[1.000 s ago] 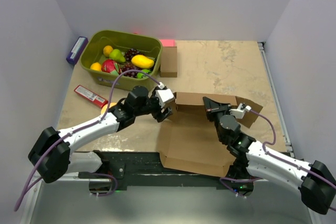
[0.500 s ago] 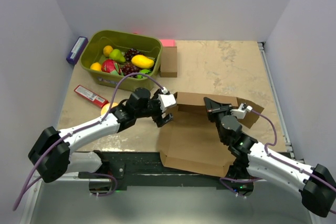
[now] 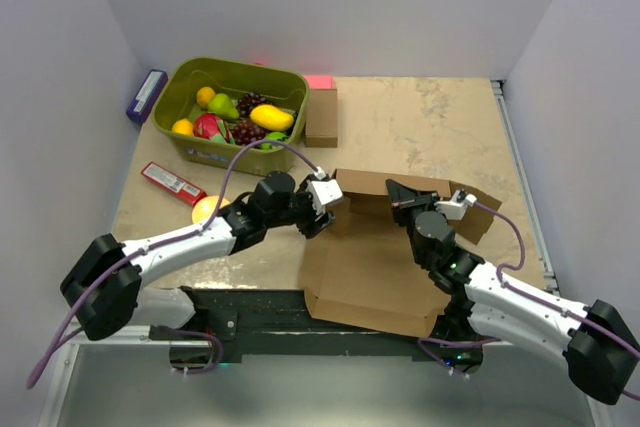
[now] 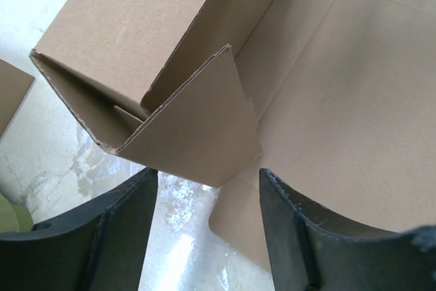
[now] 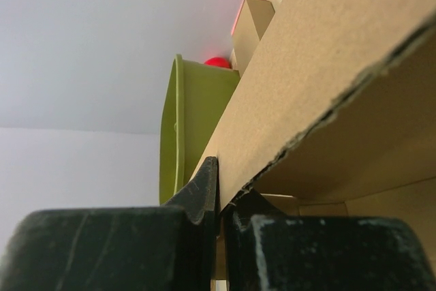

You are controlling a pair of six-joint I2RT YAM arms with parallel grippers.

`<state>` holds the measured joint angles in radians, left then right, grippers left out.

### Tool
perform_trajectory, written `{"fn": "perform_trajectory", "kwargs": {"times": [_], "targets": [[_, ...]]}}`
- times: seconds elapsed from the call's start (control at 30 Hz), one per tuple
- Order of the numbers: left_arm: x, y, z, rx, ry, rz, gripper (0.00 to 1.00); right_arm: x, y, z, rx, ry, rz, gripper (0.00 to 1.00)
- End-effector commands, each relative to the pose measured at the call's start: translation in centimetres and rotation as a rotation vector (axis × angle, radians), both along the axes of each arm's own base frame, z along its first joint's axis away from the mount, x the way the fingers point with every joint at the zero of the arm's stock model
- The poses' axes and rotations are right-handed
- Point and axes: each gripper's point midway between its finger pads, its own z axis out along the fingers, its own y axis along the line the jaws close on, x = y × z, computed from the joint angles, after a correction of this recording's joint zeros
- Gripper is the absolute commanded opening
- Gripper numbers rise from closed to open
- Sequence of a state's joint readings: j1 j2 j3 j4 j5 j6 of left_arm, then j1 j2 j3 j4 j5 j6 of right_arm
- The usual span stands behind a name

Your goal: Fold the paper box

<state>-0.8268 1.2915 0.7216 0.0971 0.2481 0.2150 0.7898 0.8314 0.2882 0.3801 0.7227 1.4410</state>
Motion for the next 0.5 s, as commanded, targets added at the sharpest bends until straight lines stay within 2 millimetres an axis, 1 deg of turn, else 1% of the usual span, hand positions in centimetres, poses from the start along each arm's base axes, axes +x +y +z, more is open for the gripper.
{"fn": "perform_trajectory", "kwargs": {"times": [0.0,0.07,0.13,0.2,0.27,0.3,0.37,0.4,0.47], "targets": [[1.0,-0.5,0.3,-0.048,-0.017,0.087,0.63,-0.4,-0.4,-3.7,-0.194,0.092,0.022,0.00],[1.4,-0.5,0.1,-0.055,-0.022,0.120,0.64,-0.5,-0.5,-3.8,-0.195,0.094,0.022,0.00],[1.0,-1.2,0.3,-0.083,-0.021,0.113,0.63,-0.5,-0.5,-3.7,-0.191,0.091,0.023,0.00],[0.8,-1.6,0.0,-0.082,-0.020,0.133,0.63,-0.5,-0.4,-3.7,-0.187,0.090,0.026,0.00],[1.0,-1.7,-0.2,-0.079,-0.027,0.162,0.64,-0.5,-0.3,-3.5,-0.177,0.088,0.030,0.00],[0.6,-2.1,-0.8,-0.064,-0.019,0.154,0.65,-0.6,-0.3,-3.5,-0.172,0.087,0.033,0.00],[0.8,-2.2,-1.3,-0.040,-0.027,0.182,0.65,-0.6,-0.1,-3.1,-0.166,0.085,0.038,0.00],[0.5,-2.6,-1.9,-0.024,-0.021,0.178,0.65,-0.6,0.0,-3.0,-0.164,0.084,0.043,0.00],[0.8,-2.7,-2.0,-0.013,-0.028,0.202,0.65,-0.6,0.2,-2.6,-0.164,0.088,0.048,0.00]]}}
